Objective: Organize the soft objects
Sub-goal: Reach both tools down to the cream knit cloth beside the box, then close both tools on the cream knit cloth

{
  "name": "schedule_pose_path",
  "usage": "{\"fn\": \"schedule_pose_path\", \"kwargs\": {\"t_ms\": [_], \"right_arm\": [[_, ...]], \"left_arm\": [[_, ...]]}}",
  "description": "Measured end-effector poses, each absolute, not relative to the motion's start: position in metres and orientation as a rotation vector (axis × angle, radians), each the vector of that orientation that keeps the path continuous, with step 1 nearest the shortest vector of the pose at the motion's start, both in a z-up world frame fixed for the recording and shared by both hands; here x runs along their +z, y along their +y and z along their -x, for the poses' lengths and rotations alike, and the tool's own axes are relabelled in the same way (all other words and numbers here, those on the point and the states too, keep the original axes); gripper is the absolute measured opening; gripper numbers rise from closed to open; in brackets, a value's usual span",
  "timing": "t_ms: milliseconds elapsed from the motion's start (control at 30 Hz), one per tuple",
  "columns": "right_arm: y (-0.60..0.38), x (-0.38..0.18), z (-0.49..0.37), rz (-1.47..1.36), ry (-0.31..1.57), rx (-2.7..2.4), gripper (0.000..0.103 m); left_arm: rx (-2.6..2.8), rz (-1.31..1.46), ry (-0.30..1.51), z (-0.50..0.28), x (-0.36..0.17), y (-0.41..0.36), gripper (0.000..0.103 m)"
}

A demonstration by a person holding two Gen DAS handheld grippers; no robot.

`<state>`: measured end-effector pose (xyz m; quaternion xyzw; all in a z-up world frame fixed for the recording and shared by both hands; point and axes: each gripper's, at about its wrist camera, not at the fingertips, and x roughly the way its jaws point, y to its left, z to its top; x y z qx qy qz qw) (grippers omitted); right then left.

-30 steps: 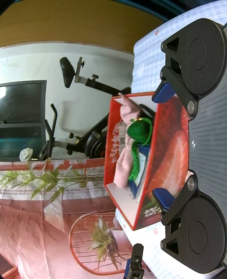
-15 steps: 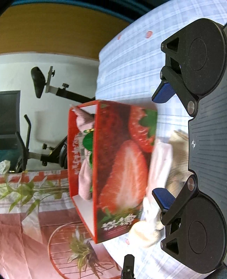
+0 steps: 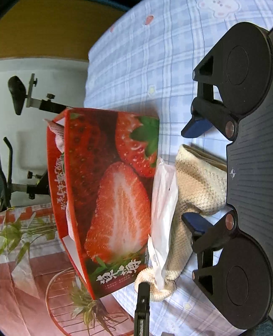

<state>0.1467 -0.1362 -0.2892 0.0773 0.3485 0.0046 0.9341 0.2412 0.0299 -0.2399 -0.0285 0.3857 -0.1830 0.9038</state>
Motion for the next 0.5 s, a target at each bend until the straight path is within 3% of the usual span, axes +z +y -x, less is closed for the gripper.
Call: {"fn": "schedule_pose_path", "kwargs": {"t_ms": [67, 200, 400, 500], "right_arm": [[-0.135, -0.291, -0.148, -0.156, 0.717, 0.016, 0.07], [-0.137, -0.292, -0.148, -0.172, 0.718, 0.03, 0.068], [-0.139, -0.291, -0.147, -0.185, 0.716, 0.043, 0.059], [-0.14, -0.29, -0.145, -0.195, 0.719, 0.054, 0.05]], "left_arm": [[-0.404, 0.072, 0.815, -0.243, -0.244, 0.027, 0.037], [-0.407, 0.061, 0.819, -0.237, -0.248, 0.027, 0.023], [-0.413, 0.095, 0.844, -0.23, -0.249, 0.037, 0.022], [-0.414, 0.096, 0.85, -0.225, -0.249, 0.039, 0.022]]}}
